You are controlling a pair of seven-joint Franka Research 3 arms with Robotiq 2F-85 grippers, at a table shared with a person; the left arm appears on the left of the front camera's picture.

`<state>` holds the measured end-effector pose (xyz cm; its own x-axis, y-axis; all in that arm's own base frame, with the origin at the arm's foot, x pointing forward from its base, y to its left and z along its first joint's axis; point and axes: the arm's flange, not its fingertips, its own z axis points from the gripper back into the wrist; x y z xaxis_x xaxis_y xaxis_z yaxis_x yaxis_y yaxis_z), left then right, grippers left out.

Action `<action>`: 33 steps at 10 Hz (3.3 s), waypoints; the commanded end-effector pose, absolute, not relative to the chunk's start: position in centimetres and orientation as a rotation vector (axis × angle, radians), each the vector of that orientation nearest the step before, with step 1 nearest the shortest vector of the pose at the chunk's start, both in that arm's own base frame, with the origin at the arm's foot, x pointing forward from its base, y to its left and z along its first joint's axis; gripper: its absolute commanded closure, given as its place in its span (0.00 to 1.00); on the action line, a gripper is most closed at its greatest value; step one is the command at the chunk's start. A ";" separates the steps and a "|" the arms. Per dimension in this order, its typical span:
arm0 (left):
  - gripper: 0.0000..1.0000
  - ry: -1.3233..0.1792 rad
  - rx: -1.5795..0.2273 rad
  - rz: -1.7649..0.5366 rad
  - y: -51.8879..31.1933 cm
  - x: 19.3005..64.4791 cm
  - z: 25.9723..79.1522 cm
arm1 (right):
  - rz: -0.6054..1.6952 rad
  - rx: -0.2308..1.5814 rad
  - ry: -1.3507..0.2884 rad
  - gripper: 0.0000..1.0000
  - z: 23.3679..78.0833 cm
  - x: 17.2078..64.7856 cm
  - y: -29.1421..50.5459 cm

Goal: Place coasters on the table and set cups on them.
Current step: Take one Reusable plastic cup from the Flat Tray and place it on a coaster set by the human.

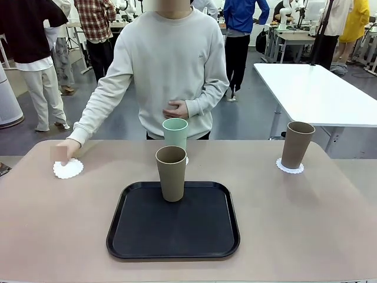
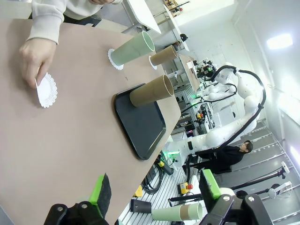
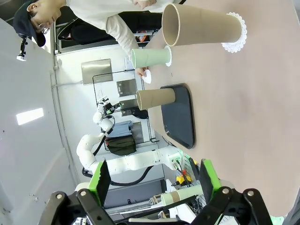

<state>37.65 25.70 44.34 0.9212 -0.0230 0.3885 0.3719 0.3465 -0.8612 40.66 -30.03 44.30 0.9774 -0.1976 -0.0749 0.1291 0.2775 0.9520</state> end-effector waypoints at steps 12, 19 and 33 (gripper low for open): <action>0.00 -0.395 -1.116 -0.348 24.9 38.8 46.5 | -0.221 1.274 -0.070 0.00 44.5 40.7 -30.1; 0.00 -0.271 -0.246 -1.286 2.0 40.6 56.6 | -0.221 1.274 -0.070 0.00 44.5 40.7 -30.1; 0.00 -0.548 -0.862 -1.284 -7.0 41.6 42.9 | -0.221 1.274 -0.070 0.00 44.5 40.7 -30.1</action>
